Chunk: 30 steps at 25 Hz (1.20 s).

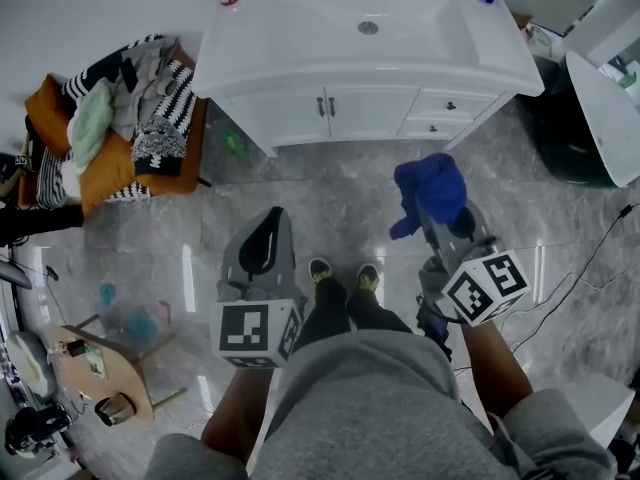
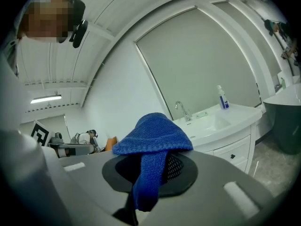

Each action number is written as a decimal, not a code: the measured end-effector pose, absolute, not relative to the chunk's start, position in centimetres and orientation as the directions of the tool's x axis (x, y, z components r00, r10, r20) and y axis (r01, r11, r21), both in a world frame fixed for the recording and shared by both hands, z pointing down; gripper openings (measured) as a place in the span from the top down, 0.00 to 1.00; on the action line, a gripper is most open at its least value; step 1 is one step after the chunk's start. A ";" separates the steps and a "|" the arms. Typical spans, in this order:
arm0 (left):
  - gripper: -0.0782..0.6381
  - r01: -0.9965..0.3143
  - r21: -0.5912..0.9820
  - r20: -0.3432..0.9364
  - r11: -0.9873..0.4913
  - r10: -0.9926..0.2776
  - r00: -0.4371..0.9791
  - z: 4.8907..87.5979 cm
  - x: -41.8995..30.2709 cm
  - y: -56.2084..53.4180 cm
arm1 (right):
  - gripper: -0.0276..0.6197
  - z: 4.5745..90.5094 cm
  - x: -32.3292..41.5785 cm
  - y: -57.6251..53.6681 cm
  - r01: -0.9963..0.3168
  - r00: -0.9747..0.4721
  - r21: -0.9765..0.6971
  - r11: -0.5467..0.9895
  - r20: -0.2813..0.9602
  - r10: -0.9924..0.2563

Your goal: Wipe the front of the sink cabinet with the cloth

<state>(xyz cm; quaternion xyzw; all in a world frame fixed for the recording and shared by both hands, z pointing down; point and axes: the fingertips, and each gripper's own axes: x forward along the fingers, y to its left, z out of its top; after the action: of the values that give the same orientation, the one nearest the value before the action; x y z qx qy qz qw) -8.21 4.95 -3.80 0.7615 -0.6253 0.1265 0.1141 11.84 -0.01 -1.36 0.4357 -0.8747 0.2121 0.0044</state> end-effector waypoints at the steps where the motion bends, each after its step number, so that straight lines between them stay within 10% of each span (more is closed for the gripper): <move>1: 0.88 -0.982 0.022 0.330 -0.190 -0.925 0.187 -3.9 -8.7 4.6 | 0.87 -1.3 11.6 -0.4 -0.768 -0.617 -0.362 0.529 0.197 -0.762; 30: 0.88 -0.982 0.088 0.387 -0.166 -0.903 0.187 3.0 -17.0 -2.9 | 0.86 0.5 7.1 -8.0 -0.806 -0.569 -0.307 0.506 0.164 -0.806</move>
<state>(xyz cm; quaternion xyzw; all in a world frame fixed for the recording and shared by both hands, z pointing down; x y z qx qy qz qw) -16.98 -2.88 3.01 0.7536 -0.6253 0.1235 0.1607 7.08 -8.05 0.53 0.4644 -0.8678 0.1767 -0.0003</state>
